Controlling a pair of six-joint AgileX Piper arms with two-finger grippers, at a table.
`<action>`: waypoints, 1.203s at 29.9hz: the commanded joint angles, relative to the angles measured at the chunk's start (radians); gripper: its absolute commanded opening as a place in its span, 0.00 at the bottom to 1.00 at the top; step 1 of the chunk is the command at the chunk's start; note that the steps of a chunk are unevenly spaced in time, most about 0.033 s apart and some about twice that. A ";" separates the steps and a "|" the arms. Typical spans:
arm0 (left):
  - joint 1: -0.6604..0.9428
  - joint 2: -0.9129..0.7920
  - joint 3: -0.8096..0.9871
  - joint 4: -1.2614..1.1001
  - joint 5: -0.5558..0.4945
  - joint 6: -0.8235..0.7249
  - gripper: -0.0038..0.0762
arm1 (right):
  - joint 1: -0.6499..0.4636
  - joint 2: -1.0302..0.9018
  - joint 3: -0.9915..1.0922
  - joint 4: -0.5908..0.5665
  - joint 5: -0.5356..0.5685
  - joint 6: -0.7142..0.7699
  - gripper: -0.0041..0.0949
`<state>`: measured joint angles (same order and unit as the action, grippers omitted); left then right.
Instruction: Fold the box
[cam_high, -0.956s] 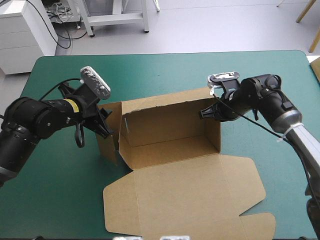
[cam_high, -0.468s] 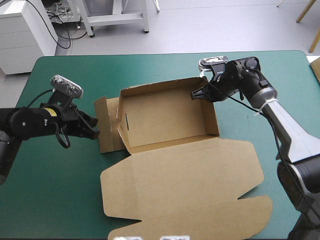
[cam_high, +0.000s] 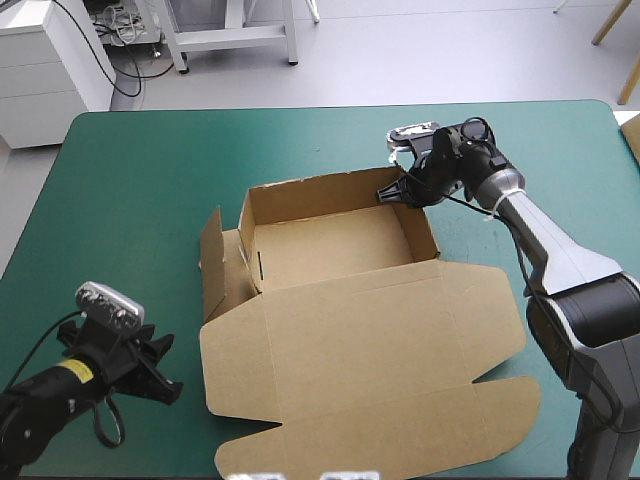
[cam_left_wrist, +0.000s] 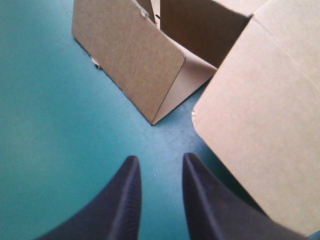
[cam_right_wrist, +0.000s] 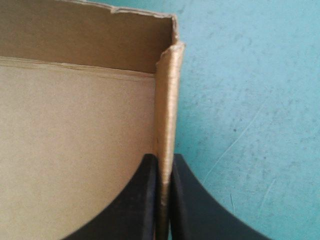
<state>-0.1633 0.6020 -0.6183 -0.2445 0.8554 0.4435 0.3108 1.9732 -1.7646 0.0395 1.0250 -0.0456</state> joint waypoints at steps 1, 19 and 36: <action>0.003 -0.103 0.021 0.014 -0.063 -0.038 0.12 | -0.002 -0.002 0.007 -0.040 0.103 -0.046 0.02; 0.003 -0.263 0.095 0.101 -0.071 -0.142 0.04 | -0.015 -0.072 -0.222 -0.040 0.145 -0.032 0.43; 0.003 -0.263 0.095 0.110 -0.045 -0.142 0.04 | -0.014 -0.351 -0.072 -0.028 0.146 -0.040 0.52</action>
<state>-0.1633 0.3257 -0.4968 -0.1285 0.8570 0.3099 0.3027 1.6812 -1.8766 0.0124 1.2029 -0.0719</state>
